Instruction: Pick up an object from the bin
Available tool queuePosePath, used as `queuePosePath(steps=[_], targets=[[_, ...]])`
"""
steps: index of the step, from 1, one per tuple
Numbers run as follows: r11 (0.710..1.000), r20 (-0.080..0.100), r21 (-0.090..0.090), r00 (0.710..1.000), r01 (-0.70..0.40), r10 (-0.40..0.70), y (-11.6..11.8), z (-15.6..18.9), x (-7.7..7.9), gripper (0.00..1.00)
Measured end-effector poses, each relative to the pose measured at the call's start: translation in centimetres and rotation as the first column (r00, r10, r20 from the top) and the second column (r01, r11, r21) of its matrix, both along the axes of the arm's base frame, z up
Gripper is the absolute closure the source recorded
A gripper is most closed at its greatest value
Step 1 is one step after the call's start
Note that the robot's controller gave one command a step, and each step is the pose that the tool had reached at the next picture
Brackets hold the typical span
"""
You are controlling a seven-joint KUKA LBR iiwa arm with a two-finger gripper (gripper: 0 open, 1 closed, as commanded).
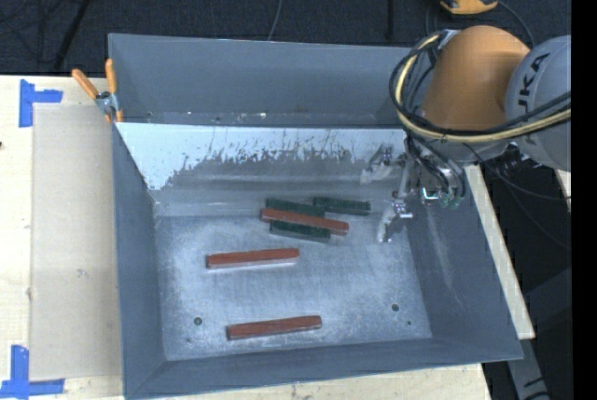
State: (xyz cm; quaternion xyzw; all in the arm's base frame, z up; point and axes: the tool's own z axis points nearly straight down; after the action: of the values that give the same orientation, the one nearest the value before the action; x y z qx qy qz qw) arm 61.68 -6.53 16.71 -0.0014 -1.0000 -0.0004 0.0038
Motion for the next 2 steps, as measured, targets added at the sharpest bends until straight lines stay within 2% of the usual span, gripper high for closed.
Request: queuePosePath(steps=[1,2], targets=[[1.000,0.008,-0.001,1.000,-0.001,0.001,0.0,0.5,0.2,0.00],[1.000,0.014,-0.001,0.999,0.029,-0.029,3.3,-4.8,0.6,0.00]])
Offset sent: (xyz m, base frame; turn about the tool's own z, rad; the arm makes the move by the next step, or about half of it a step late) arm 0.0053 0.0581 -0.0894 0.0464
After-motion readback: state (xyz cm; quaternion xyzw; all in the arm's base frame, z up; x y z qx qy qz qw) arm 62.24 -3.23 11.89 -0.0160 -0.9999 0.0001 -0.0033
